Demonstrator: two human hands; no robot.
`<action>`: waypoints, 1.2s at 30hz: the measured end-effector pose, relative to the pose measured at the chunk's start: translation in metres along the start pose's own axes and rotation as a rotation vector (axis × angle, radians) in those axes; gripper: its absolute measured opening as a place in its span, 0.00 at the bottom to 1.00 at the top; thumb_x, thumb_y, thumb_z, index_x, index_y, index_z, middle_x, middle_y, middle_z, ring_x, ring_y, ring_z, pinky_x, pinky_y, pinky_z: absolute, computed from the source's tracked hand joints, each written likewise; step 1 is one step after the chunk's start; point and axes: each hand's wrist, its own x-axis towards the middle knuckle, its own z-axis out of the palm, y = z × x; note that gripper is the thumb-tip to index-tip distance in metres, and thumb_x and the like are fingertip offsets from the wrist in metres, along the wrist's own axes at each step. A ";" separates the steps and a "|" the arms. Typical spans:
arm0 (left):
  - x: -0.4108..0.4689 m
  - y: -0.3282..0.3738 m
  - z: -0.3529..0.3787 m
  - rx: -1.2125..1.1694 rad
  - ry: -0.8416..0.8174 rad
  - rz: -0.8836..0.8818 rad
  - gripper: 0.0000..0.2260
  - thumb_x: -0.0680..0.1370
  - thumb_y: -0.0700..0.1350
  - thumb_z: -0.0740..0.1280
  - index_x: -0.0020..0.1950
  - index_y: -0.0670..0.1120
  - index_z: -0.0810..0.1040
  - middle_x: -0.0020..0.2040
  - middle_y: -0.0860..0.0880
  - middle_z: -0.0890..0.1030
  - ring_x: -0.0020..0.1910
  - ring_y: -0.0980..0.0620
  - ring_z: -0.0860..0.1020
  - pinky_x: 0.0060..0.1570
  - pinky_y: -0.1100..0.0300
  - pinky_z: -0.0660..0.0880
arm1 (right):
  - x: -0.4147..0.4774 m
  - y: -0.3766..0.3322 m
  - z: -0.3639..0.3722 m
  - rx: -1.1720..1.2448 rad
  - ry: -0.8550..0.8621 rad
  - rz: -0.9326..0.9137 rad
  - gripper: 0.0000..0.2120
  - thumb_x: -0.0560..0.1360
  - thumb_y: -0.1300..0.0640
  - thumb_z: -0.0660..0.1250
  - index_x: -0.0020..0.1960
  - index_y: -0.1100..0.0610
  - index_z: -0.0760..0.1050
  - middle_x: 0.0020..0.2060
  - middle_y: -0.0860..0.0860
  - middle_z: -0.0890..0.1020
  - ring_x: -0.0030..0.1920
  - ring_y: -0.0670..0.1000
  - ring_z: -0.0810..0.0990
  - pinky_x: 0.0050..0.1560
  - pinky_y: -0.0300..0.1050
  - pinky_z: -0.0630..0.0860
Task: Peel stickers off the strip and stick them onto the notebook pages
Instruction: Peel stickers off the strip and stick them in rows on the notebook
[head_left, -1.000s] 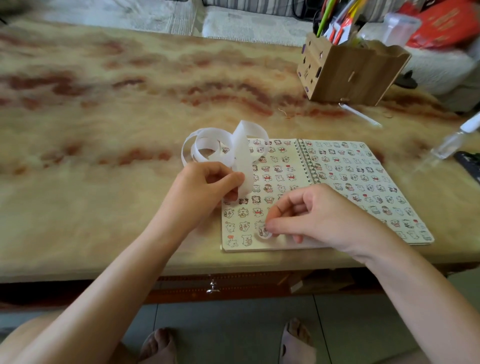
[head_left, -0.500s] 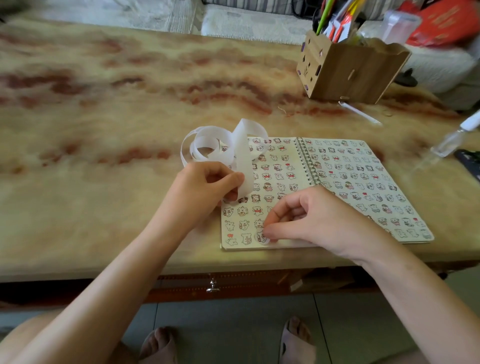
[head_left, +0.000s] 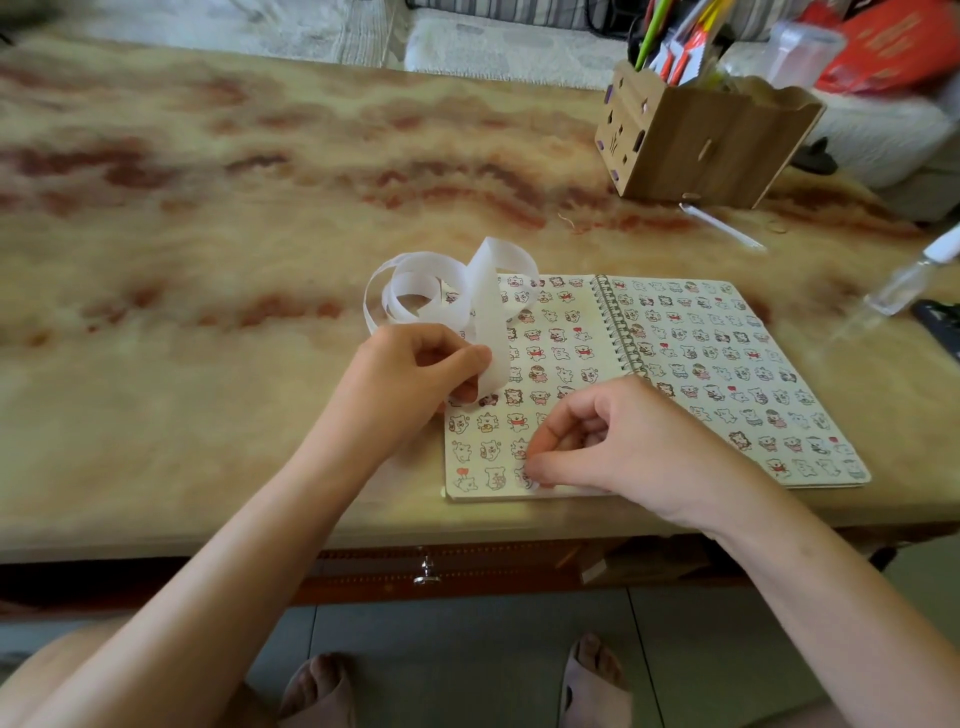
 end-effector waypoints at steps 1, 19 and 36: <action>0.000 0.000 0.000 0.005 0.000 0.000 0.11 0.75 0.46 0.68 0.33 0.47 0.79 0.29 0.54 0.81 0.30 0.60 0.76 0.30 0.72 0.69 | 0.000 0.001 0.000 -0.012 0.006 -0.002 0.04 0.66 0.56 0.77 0.38 0.54 0.83 0.30 0.47 0.82 0.30 0.39 0.74 0.38 0.39 0.72; -0.001 0.001 0.000 0.014 -0.011 -0.005 0.11 0.75 0.46 0.68 0.33 0.46 0.79 0.29 0.54 0.81 0.30 0.61 0.76 0.35 0.66 0.69 | 0.003 0.007 0.001 -0.113 0.008 -0.046 0.09 0.67 0.51 0.77 0.41 0.50 0.79 0.26 0.42 0.77 0.27 0.39 0.71 0.34 0.39 0.68; -0.001 0.002 0.000 0.010 -0.011 -0.033 0.11 0.75 0.46 0.69 0.32 0.47 0.79 0.29 0.54 0.81 0.30 0.60 0.76 0.35 0.65 0.69 | 0.010 0.010 -0.002 -0.151 0.026 -0.062 0.08 0.71 0.50 0.74 0.44 0.50 0.75 0.26 0.44 0.74 0.26 0.40 0.69 0.34 0.40 0.66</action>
